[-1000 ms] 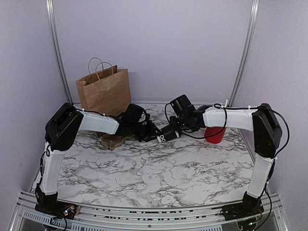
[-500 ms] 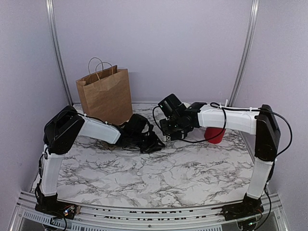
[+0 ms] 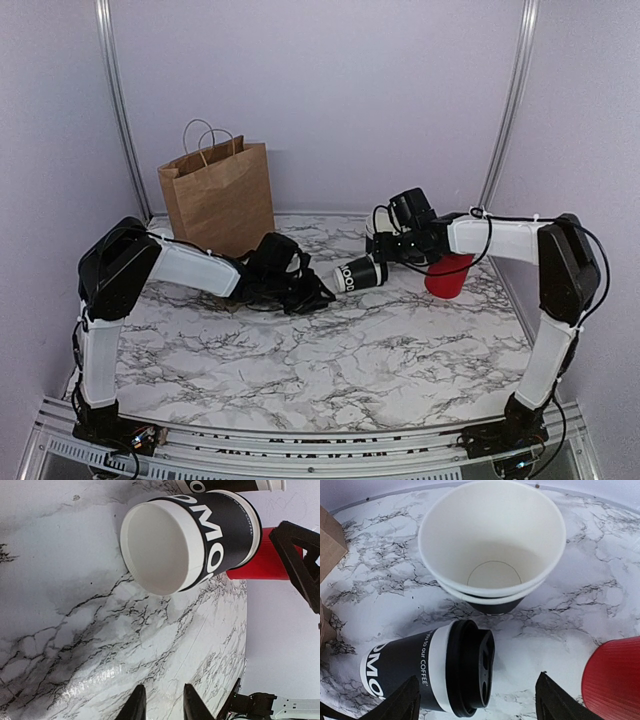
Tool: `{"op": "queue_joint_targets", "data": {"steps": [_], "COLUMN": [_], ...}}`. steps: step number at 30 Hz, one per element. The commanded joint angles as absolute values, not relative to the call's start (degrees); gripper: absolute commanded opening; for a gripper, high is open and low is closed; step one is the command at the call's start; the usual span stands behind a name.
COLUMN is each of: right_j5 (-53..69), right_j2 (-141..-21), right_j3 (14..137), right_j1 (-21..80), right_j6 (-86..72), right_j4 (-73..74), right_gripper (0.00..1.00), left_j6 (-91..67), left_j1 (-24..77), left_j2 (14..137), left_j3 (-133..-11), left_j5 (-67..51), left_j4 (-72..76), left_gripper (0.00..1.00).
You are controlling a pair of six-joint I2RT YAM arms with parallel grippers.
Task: Pack the takeout coffee
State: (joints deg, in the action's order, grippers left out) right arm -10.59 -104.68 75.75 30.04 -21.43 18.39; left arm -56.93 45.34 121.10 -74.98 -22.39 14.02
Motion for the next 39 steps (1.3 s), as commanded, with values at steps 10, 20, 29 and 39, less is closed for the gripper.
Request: {"op": "queue_joint_targets", "data": {"steps": [10, 20, 29, 39], "right_j5": [-7.9, -8.1, -13.6, -22.6], "right_j2": [-110.7, -111.1, -107.3, -104.8], "right_j3": [78.3, 76.8, 76.5, 78.9], "right_j1": [28.6, 28.6, 31.1, 36.5], "right_j6": [-22.9, -23.5, -21.8, -19.1], "right_j4": [12.3, 11.7, 14.0, 20.5], "right_gripper": [0.60, 0.30, 0.12, 0.07], "left_j6": [-54.3, -54.1, -54.1, -53.9], "left_j1": [43.9, 43.4, 42.7, 42.0], "left_j2": [112.5, 111.5, 110.5, 109.6], "left_j3": [-68.7, -68.3, -67.5, -67.1], "left_j5": [-21.0, -21.1, -21.0, -21.3], "left_j4": [15.4, 15.4, 15.4, 15.4], "left_gripper": [0.26, 0.26, 0.26, 0.26]}}
